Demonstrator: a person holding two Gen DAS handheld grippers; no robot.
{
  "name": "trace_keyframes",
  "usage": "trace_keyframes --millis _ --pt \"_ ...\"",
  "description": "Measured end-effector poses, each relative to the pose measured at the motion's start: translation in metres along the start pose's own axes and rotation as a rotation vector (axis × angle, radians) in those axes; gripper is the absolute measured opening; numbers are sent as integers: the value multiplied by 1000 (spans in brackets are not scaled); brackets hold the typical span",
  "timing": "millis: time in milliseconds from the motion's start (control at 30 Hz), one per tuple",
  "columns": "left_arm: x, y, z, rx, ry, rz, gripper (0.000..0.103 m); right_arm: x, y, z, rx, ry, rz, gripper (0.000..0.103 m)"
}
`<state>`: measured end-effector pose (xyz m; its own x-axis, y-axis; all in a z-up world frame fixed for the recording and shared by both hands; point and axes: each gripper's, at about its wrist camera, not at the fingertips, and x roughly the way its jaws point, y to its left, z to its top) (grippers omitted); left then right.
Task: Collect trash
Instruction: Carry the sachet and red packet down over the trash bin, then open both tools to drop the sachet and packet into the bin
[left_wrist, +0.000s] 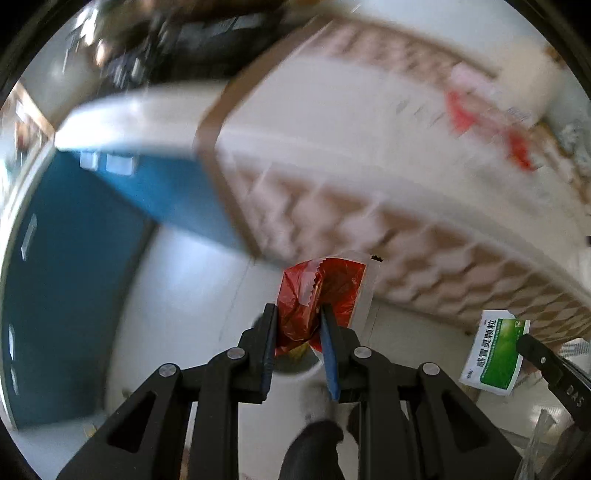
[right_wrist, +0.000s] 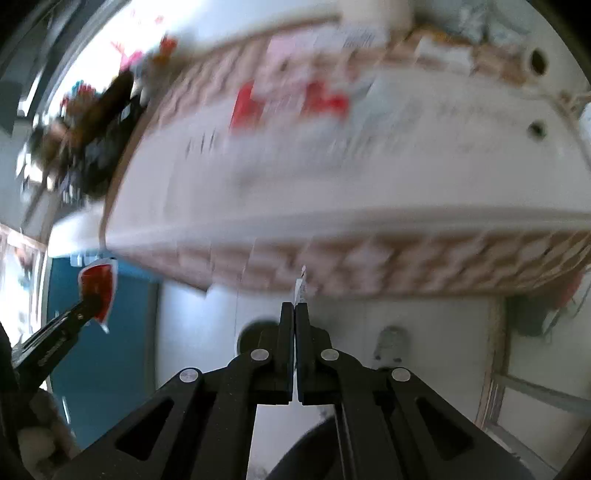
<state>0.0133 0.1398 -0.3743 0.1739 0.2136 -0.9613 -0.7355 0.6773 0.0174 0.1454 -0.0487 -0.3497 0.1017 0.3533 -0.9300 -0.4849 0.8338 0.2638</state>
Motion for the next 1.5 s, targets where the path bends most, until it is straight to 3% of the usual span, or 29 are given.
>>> trace_keyframes --millis 133,300,533,600,667,733,833,867,967,1067,1100,1267,1500 --pt "86 43 -35 -140 167 -76 19 66 17 -39 -23 115 39 0" --pt "220 84 -74 -282 335 -163 19 188 28 -81 -29 254 73 0" --pt "364 100 -108 -310 475 -188 24 372 22 -131 -24 395 79 0" --pt "388 103 -118 -300 499 -153 34 411 20 -141 -30 424 83 1" --pt "399 108 -125 -297 498 -126 70 448 16 -155 -40 476 84 1" --pt "398 114 -129 -292 487 -87 86 472 12 -158 -44 517 68 5" --pt "386 120 -134 -275 479 -16 99 488 5 -162 -53 552 35 37" --pt "378 121 -134 -268 471 6 99 488 4 -162 -55 547 28 48" --pt "341 122 -131 -242 422 62 99 469 2 -158 -68 531 18 57" --pt "300 117 -126 -205 364 109 99 440 14 -153 -180 485 -67 93" --pt "289 115 -125 -197 350 120 99 427 20 -150 -221 464 -96 100" --pt "219 106 -116 -166 284 145 99 356 49 -136 -343 394 -152 102" --pt "116 97 -104 -150 205 127 99 250 85 -112 -410 310 -132 103"
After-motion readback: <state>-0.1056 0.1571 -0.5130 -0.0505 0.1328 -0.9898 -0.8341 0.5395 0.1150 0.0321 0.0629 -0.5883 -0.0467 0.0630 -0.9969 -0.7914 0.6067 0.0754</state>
